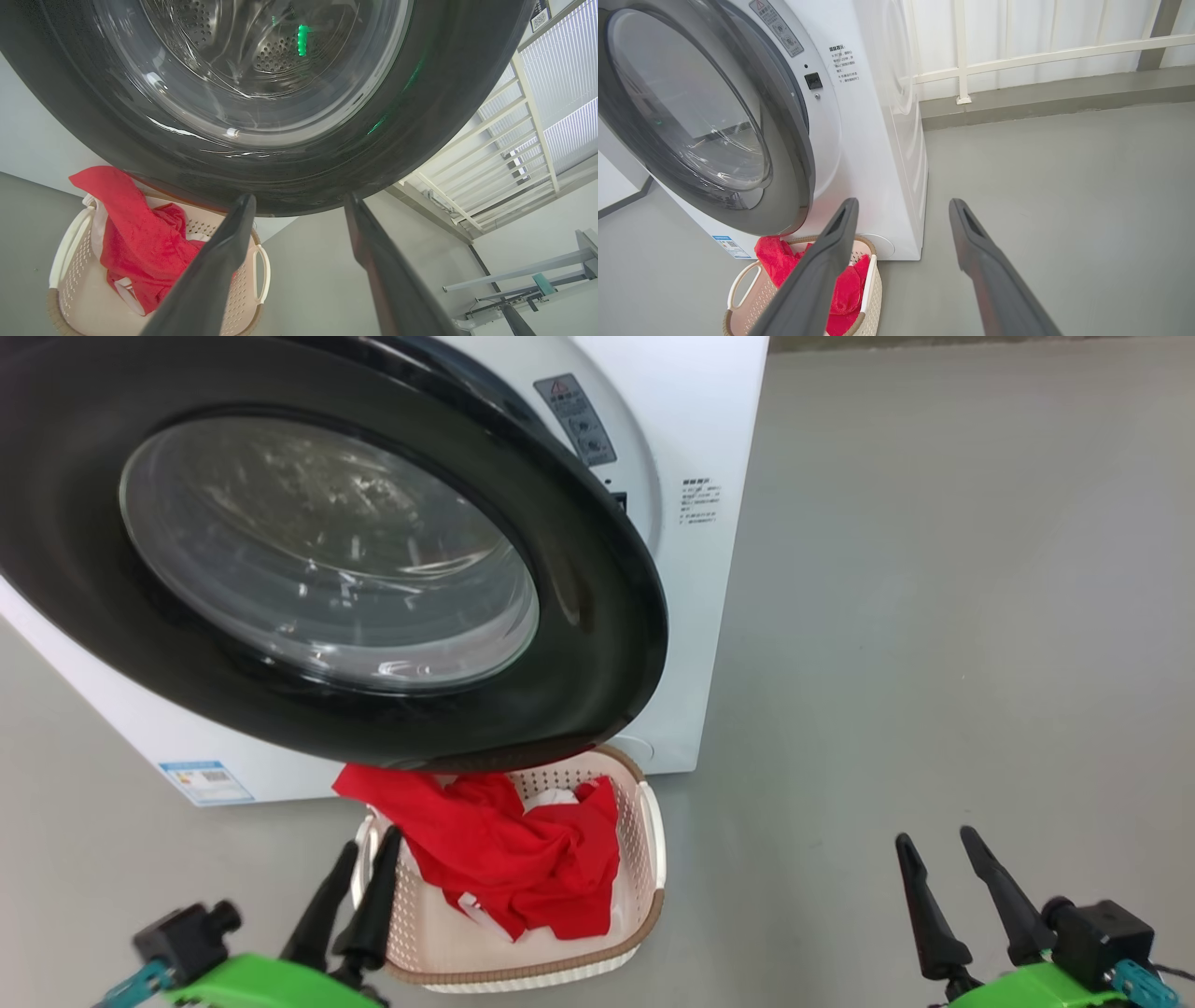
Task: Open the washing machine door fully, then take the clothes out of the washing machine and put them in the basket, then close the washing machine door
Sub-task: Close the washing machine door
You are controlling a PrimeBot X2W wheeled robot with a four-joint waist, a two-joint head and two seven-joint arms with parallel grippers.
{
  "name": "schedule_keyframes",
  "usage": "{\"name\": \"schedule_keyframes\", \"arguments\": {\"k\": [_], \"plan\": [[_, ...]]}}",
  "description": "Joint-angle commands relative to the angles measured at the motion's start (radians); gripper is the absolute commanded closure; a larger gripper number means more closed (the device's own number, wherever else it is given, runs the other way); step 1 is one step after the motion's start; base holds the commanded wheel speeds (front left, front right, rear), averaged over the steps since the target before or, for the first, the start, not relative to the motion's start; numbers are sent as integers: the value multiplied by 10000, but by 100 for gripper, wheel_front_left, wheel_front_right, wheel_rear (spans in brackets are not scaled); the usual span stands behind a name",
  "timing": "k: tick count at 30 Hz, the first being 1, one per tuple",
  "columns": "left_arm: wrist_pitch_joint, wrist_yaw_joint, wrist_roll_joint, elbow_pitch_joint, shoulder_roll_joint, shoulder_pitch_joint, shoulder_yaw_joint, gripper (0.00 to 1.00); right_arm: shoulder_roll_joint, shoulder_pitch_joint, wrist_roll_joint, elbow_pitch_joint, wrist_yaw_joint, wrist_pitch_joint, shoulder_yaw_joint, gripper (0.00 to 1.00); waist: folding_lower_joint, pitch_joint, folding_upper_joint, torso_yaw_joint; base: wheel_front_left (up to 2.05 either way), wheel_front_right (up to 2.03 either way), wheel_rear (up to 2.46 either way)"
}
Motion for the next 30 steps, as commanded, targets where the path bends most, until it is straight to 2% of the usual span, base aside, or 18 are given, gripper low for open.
{"name": "schedule_keyframes", "arguments": {"k": [1,13,19,30], "plan": [[-122,-58,205,-259,349,26,547,0,-186,-2,-78,-256,63,-65,123,0,0,-136,0,-68,0,0,0],[-122,-58,2574,-563,130,1311,2104,0,-205,533,-93,-369,63,-65,-157,0,0,-462,0,-170,0,0,0],[-122,-58,3912,-985,-264,1831,2963,0,-217,689,-88,-439,63,-65,-288,0,0,-556,0,-203,0,0,0],[-122,-58,7147,-2176,-1065,2562,4374,0,-228,883,-110,-640,63,-65,-535,0,0,-648,0,-93,0,0,0]]}}
